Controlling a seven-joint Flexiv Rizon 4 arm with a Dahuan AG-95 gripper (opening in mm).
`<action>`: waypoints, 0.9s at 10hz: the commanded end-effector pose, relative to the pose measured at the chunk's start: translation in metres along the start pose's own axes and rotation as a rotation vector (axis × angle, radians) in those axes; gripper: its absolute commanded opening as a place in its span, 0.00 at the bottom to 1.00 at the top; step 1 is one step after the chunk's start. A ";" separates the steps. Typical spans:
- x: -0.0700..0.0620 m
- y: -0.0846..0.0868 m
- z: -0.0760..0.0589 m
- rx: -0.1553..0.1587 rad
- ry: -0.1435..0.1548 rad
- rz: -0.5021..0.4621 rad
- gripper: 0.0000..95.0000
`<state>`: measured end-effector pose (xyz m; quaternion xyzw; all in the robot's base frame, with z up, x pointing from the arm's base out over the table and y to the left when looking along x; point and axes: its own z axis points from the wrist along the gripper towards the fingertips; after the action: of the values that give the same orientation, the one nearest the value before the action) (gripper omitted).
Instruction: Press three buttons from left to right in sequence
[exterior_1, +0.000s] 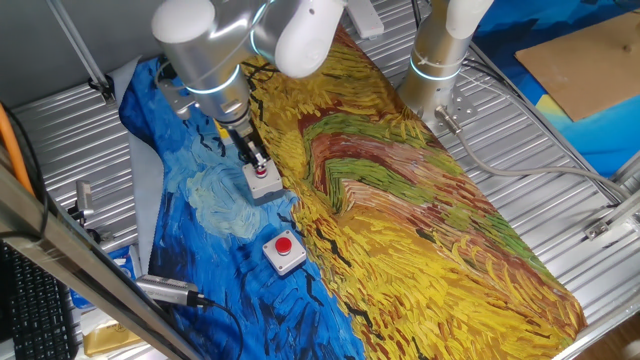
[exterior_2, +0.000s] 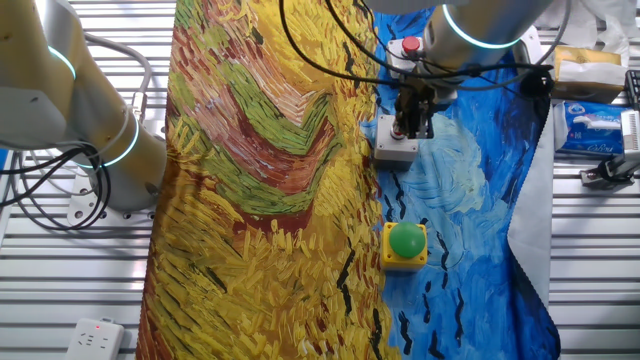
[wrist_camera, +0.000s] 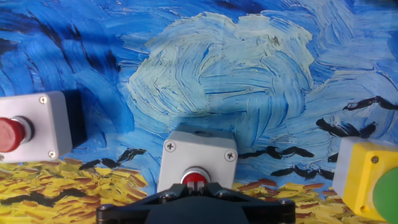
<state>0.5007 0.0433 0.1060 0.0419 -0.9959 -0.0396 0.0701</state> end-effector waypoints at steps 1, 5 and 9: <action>-0.002 0.000 0.000 0.000 0.004 -0.001 0.00; -0.004 0.000 0.010 0.003 0.008 0.003 0.00; -0.001 0.000 -0.007 -0.017 0.023 -0.004 0.00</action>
<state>0.5032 0.0432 0.1040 0.0439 -0.9949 -0.0482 0.0774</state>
